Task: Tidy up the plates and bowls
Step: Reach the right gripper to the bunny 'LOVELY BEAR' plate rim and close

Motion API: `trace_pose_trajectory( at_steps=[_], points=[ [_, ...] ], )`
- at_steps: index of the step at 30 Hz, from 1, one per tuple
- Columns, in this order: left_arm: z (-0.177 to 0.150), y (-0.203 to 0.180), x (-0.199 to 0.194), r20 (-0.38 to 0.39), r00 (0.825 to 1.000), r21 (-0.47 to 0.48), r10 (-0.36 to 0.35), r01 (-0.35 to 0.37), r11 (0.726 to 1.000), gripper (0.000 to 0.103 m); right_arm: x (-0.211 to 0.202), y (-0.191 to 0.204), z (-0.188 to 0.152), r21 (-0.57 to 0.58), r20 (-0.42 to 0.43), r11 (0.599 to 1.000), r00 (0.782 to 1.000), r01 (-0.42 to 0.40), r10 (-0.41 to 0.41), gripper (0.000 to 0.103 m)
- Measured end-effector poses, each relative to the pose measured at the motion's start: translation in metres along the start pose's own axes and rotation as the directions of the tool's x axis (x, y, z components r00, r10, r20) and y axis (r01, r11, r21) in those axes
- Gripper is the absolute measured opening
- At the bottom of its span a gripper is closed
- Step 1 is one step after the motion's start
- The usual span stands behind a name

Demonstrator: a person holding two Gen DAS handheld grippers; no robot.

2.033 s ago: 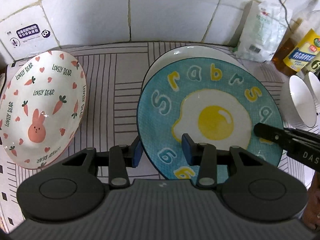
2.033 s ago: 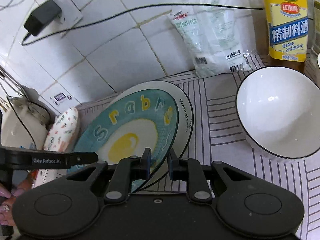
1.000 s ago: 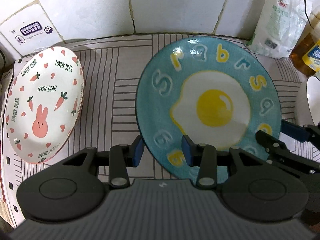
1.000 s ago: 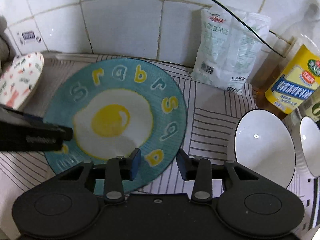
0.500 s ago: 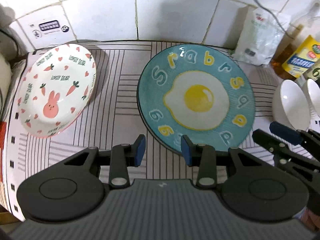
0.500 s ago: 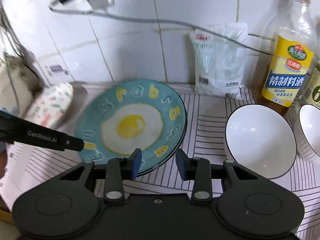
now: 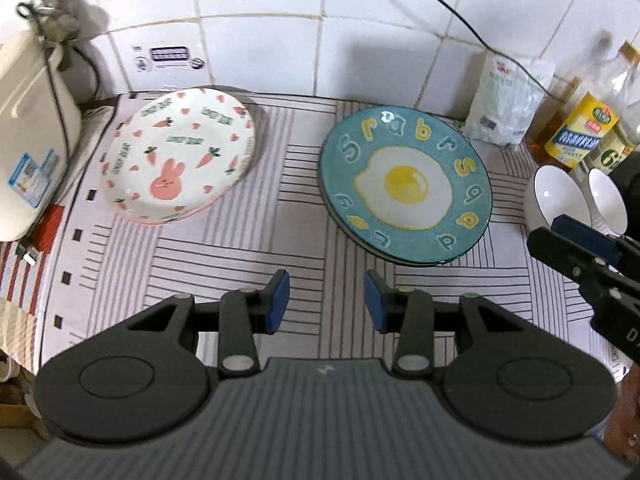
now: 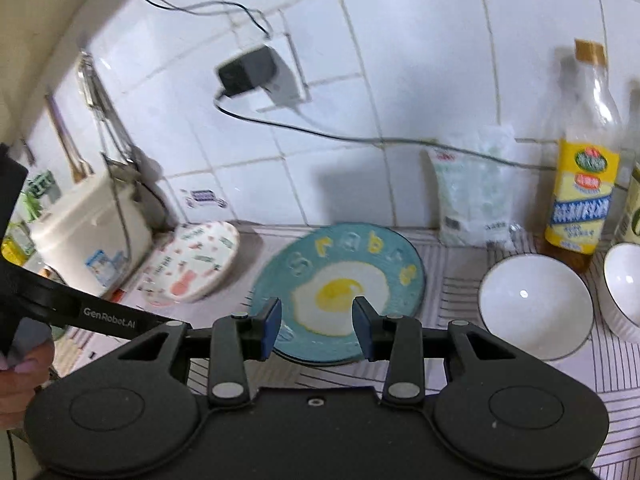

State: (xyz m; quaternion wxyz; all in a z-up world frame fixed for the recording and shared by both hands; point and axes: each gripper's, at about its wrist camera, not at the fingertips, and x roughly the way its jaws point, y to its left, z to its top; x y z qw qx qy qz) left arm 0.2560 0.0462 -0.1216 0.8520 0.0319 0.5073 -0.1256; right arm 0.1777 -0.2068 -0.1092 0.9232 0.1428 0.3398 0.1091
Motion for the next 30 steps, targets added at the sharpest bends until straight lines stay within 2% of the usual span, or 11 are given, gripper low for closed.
trace_pose_trajectory(
  at_steps=[6, 9, 14, 18, 20, 23, 24, 26, 28, 30],
  points=[
    [-0.002, 0.041, -0.023, 0.028, 1.0, -0.014, 0.013, -0.013, 1.0, 0.042, -0.004, 0.034, 0.003, -0.029, 0.038, 0.998, 0.998, -0.049, 0.05, 0.052],
    [-0.004, 0.063, -0.03, 0.034, 0.999, -0.001, 0.022, -0.021, 1.0, 0.046, 0.001, 0.054, 0.002, -0.021, 0.046, 0.998, 0.997, -0.062, 0.063, 0.053],
    [-0.011, 0.096, -0.041, 0.041, 0.999, 0.039, 0.034, -0.035, 0.999, 0.046, 0.01, 0.089, 0.001, -0.043, 0.058, 0.995, 0.994, -0.09, 0.092, 0.053],
    [-0.011, 0.123, -0.043, 0.044, 0.998, 0.043, 0.035, -0.037, 0.998, 0.05, 0.02, 0.115, 0.0, -0.05, 0.068, 0.994, 0.992, -0.102, 0.106, 0.062],
    [-0.007, 0.137, -0.04, 0.044, 0.998, 0.057, 0.046, -0.048, 0.997, 0.053, 0.027, 0.125, -0.002, -0.047, 0.059, 0.993, 0.992, -0.11, 0.113, 0.062],
    [0.001, 0.156, -0.031, 0.046, 0.996, 0.076, 0.076, -0.08, 0.994, 0.062, 0.045, 0.139, -0.005, -0.04, 0.041, 0.993, 0.993, -0.111, 0.112, 0.067],
    [0.005, 0.162, -0.027, 0.047, 0.994, 0.079, 0.097, -0.1, 0.992, 0.069, 0.05, 0.142, -0.006, -0.042, 0.043, 0.993, 0.993, -0.108, 0.11, 0.068],
    [0.012, 0.178, -0.02, 0.061, 0.99, 0.08, 0.126, -0.131, 0.988, 0.076, 0.064, 0.148, -0.006, -0.047, 0.044, 0.994, 0.994, -0.096, 0.098, 0.076],
    [0.021, 0.195, -0.012, 0.075, 0.989, 0.074, 0.13, -0.135, 0.988, 0.085, 0.08, 0.152, -0.006, -0.031, 0.044, 0.998, 0.997, -0.063, 0.064, 0.093],
    [0.029, 0.213, -0.001, 0.091, 0.988, 0.064, 0.129, -0.135, 0.989, 0.089, 0.096, 0.153, -0.007, -0.019, 0.056, 0.999, 0.997, -0.046, 0.047, 0.094]
  ],
)
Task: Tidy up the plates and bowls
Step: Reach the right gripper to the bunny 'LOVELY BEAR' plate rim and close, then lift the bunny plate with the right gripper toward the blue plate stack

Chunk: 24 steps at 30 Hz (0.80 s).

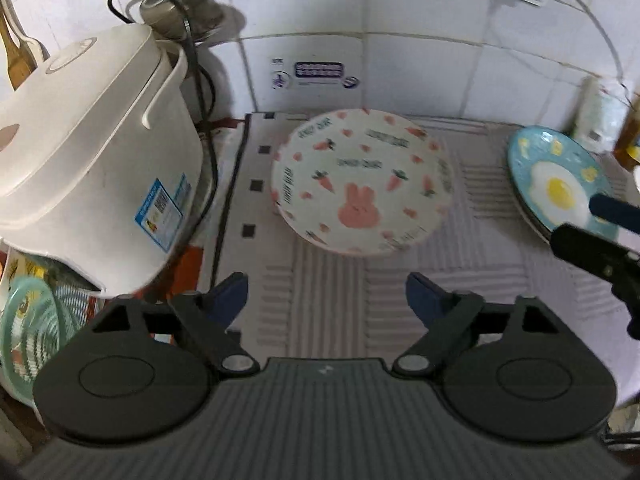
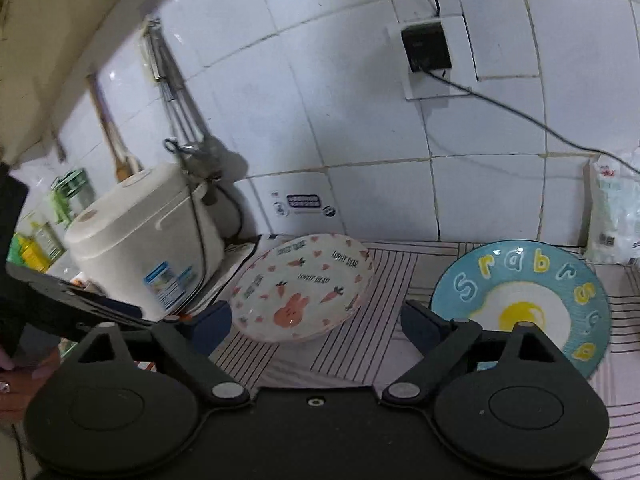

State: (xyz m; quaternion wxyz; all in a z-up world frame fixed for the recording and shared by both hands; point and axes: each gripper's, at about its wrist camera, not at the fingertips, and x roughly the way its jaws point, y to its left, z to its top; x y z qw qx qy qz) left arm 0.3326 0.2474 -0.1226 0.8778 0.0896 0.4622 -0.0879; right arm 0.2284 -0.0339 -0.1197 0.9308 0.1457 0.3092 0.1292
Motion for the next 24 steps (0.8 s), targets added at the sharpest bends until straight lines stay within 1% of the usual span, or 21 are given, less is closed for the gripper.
trace_pose_trajectory(
  at_steps=[2, 4, 7, 10, 13, 17, 18, 19, 20, 21, 22, 23, 24],
  points=[
    [0.005, 0.017, 0.017, 0.011, 1.0, -0.012, 0.006, -0.005, 1.0, 0.09, 0.02, 0.001, -0.001, 0.004, -0.026, 1.0, 0.999, 0.024, -0.023, 0.094],
    [0.009, 0.031, 0.034, 0.013, 1.0, -0.023, -0.003, 0.003, 1.0, 0.09, 0.041, -0.001, -0.003, 0.047, -0.06, 0.998, 0.998, 0.039, -0.036, 0.094],
    [0.014, 0.034, 0.058, 0.02, 0.999, -0.031, -0.026, 0.027, 0.999, 0.09, 0.069, -0.005, -0.007, 0.126, -0.094, 0.991, 0.995, 0.051, -0.04, 0.093],
    [0.017, 0.034, 0.081, 0.022, 0.999, -0.048, -0.038, 0.039, 0.998, 0.089, 0.096, -0.015, -0.012, 0.229, -0.122, 0.971, 0.991, 0.073, -0.046, 0.091],
    [0.019, 0.035, 0.102, 0.019, 1.0, -0.057, -0.022, 0.023, 0.998, 0.088, 0.119, -0.023, -0.016, 0.32, -0.146, 0.945, 0.989, 0.072, -0.026, 0.08],
    [0.02, 0.043, 0.125, -0.009, 0.999, -0.08, -0.046, 0.045, 0.996, 0.084, 0.138, -0.027, -0.017, 0.368, -0.169, 0.926, 0.985, 0.081, -0.019, 0.069],
    [0.02, 0.045, 0.129, -0.011, 0.998, -0.089, -0.06, 0.059, 0.994, 0.079, 0.14, -0.028, -0.017, 0.381, -0.172, 0.921, 0.985, 0.079, -0.014, 0.064],
    [0.02, 0.048, 0.133, -0.017, 0.997, -0.098, -0.071, 0.069, 0.993, 0.07, 0.143, -0.03, -0.017, 0.392, -0.175, 0.917, 0.984, 0.077, -0.008, 0.06],
    [0.02, 0.05, 0.135, -0.015, 0.996, -0.113, -0.088, 0.086, 0.99, 0.065, 0.146, -0.031, -0.018, 0.399, -0.178, 0.913, 0.984, 0.08, -0.008, 0.059],
    [0.02, 0.053, 0.134, -0.002, 0.996, -0.135, -0.093, 0.092, 0.987, 0.052, 0.147, -0.031, -0.018, 0.402, -0.182, 0.912, 0.983, 0.08, -0.007, 0.056],
    [0.021, 0.055, 0.132, 0.013, 0.996, -0.155, -0.085, 0.086, 0.984, 0.044, 0.149, -0.032, -0.018, 0.402, -0.189, 0.912, 0.982, 0.086, -0.009, 0.05],
    [0.022, 0.055, 0.131, 0.017, 0.996, -0.152, -0.082, 0.084, 0.985, 0.042, 0.152, -0.032, -0.017, 0.396, -0.202, 0.913, 0.979, 0.093, -0.012, 0.047],
    [0.023, 0.054, 0.132, 0.014, 0.996, -0.142, -0.086, 0.087, 0.986, 0.039, 0.154, -0.032, -0.017, 0.384, -0.222, 0.917, 0.975, 0.105, -0.019, 0.04]
  ],
)
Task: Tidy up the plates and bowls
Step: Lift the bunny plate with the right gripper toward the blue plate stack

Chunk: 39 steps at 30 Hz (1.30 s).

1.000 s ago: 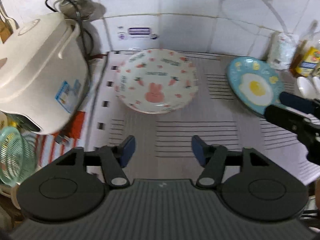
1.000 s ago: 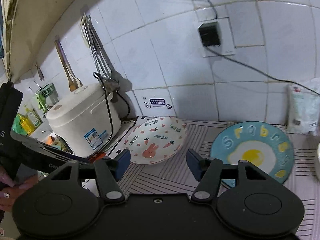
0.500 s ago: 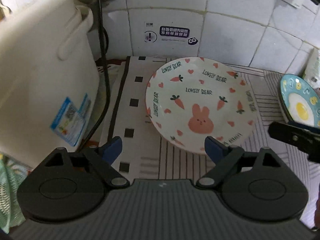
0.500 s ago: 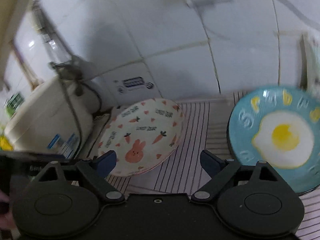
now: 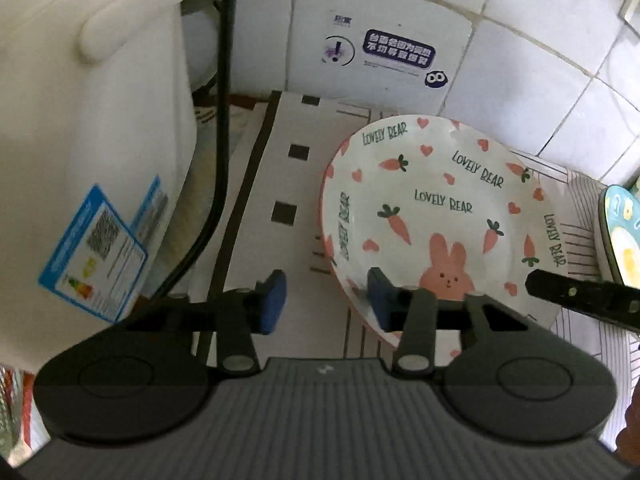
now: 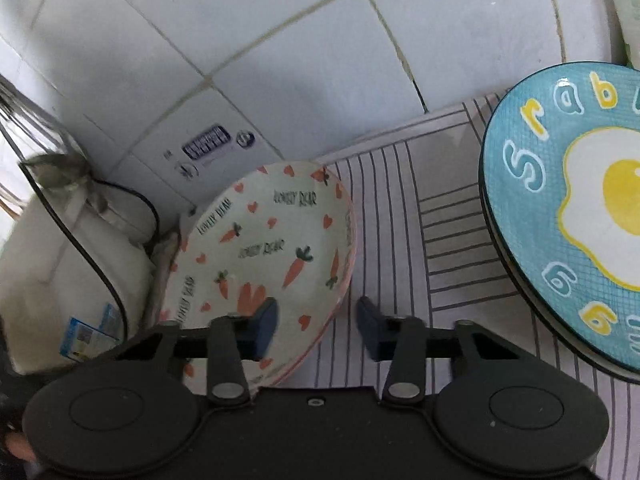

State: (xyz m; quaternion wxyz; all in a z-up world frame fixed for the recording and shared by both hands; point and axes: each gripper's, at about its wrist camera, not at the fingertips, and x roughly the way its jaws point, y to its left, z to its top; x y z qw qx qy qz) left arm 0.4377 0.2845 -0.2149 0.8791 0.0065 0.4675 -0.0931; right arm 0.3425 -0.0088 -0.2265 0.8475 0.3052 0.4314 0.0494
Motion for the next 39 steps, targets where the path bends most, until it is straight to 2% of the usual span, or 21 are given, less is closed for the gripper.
trace_pose_trajectory(
  at_steps=[2, 4, 5, 8, 13, 18, 23, 26, 36, 39],
  points=[
    [0.001, -0.002, 0.003, -0.009, 1.0, 0.007, -0.018, 0.018, 1.0, 0.035, 0.004, 0.001, 0.001, 0.0, -0.007, 1.0, 1.0, 0.02, -0.02, 0.028],
    [0.002, -0.005, 0.007, -0.027, 0.998, 0.012, -0.051, 0.051, 0.999, 0.025, 0.007, 0.0, 0.001, 0.018, -0.014, 1.0, 1.0, 0.018, -0.017, 0.017],
    [0.002, -0.007, 0.009, -0.034, 0.997, 0.013, -0.063, 0.063, 0.998, 0.024, 0.008, 0.0, 0.0, 0.024, -0.015, 1.0, 1.0, 0.016, -0.015, 0.016],
    [0.003, -0.01, 0.011, -0.04, 0.998, -0.001, -0.051, 0.051, 0.999, 0.024, 0.01, -0.001, -0.002, 0.038, -0.009, 0.999, 1.0, 0.011, -0.011, 0.016],
    [0.003, 0.001, 0.017, -0.07, 0.991, -0.078, -0.115, 0.109, 0.991, 0.027, 0.014, -0.004, -0.001, 0.078, -0.013, 0.997, 1.0, -0.003, 0.004, 0.015],
    [0.008, 0.001, 0.02, -0.11, 0.986, -0.098, -0.122, 0.111, 0.989, 0.027, 0.014, -0.009, -0.002, 0.073, -0.008, 0.997, 1.0, -0.028, 0.028, 0.014],
    [0.006, 0.007, 0.016, -0.112, 0.983, -0.108, -0.142, 0.13, 0.986, 0.025, 0.015, -0.002, 0.007, 0.041, -0.07, 0.999, 0.997, -0.013, 0.016, 0.017],
    [0.005, 0.013, 0.011, -0.124, 0.98, -0.148, -0.156, 0.137, 0.979, 0.025, 0.008, 0.01, 0.007, -0.055, -0.09, 0.998, 0.996, -0.028, 0.023, 0.019],
    [-0.02, 0.003, -0.024, -0.098, 0.986, -0.089, -0.132, 0.124, 0.988, 0.025, -0.021, 0.005, -0.008, -0.12, -0.101, 0.988, 0.991, -0.095, 0.083, 0.022],
    [-0.021, -0.011, -0.044, -0.049, 0.987, -0.02, -0.15, 0.149, 0.989, 0.025, -0.037, 0.002, -0.011, -0.143, -0.089, 0.984, 0.992, -0.102, 0.089, 0.023]
  ],
)
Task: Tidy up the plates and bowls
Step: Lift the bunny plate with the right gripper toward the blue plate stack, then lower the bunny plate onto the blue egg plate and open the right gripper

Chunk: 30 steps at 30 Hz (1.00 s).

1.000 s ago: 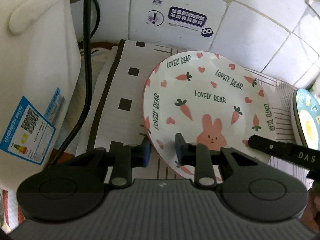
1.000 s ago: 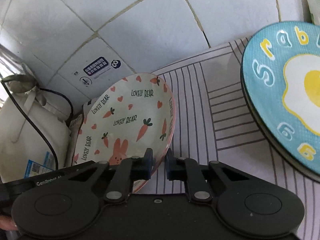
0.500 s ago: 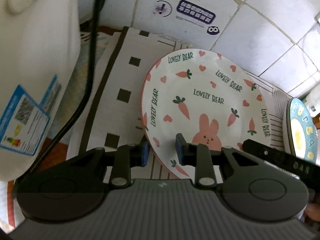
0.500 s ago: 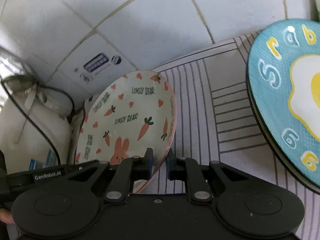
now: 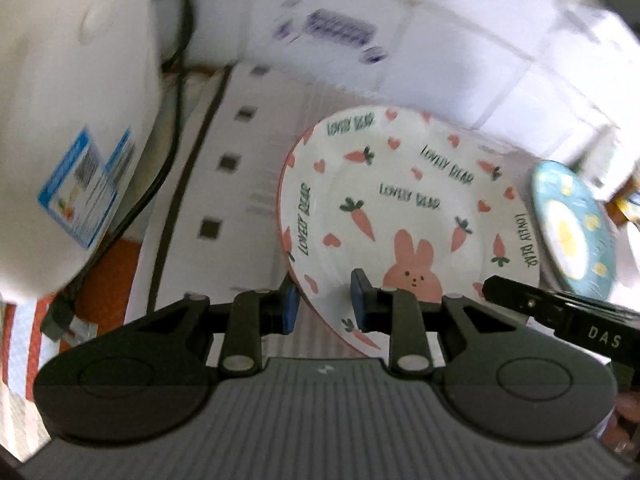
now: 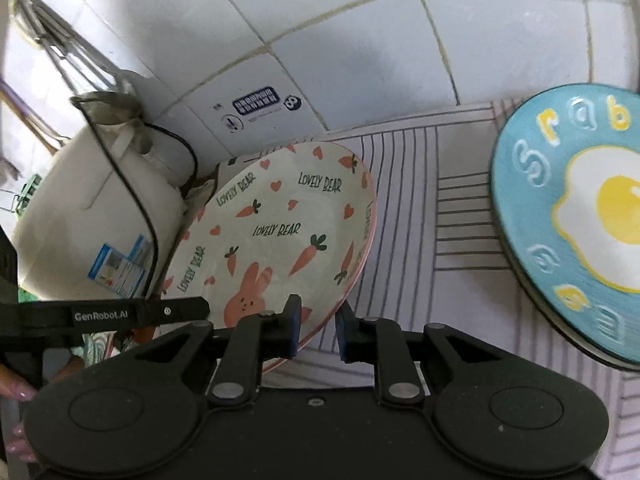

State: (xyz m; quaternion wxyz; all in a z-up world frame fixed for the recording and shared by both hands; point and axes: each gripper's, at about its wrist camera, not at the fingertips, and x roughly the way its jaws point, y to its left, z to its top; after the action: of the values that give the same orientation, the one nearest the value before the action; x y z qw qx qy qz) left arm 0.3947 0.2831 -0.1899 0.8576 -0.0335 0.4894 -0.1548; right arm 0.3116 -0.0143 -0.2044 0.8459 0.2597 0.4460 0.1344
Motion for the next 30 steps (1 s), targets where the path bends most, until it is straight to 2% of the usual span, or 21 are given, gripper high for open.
trace_pose_trajectory(
  at_steps=[7, 14, 17, 19, 23, 30],
  points=[
    [0.013, -0.059, -0.03, 0.064, 0.996, 0.126, -0.059, 0.05, 0.991, 0.025, -0.059, -0.025, -0.003, 0.034, 0.094, 0.999, 0.995, -0.023, 0.02, 0.026],
    [0.015, -0.12, -0.037, 0.051, 0.991, 0.204, -0.121, 0.109, 0.973, 0.025, -0.117, -0.063, -0.002, 0.064, 0.203, 0.998, 0.979, -0.009, -0.004, 0.026],
    [0.013, -0.141, -0.033, 0.029, 0.989, 0.243, -0.146, 0.134, 0.961, 0.025, -0.138, -0.084, -0.002, 0.078, 0.229, 0.997, 0.973, 0.011, -0.028, 0.026],
    [0.013, -0.15, -0.028, -0.006, 0.983, 0.27, -0.182, 0.177, 0.946, 0.025, -0.15, -0.099, -0.002, 0.087, 0.23, 0.996, 0.973, 0.016, -0.035, 0.026],
    [0.011, -0.169, -0.015, -0.048, 0.982, 0.317, -0.182, 0.188, 0.93, 0.025, -0.164, -0.128, -0.008, 0.132, 0.235, 0.991, 0.971, 0.014, -0.045, 0.026],
    [0.015, -0.179, 0.022, -0.123, 0.978, 0.302, -0.171, 0.201, 0.932, 0.025, -0.163, -0.165, -0.015, 0.177, 0.203, 0.984, 0.978, 0.002, -0.039, 0.026]
  ],
)
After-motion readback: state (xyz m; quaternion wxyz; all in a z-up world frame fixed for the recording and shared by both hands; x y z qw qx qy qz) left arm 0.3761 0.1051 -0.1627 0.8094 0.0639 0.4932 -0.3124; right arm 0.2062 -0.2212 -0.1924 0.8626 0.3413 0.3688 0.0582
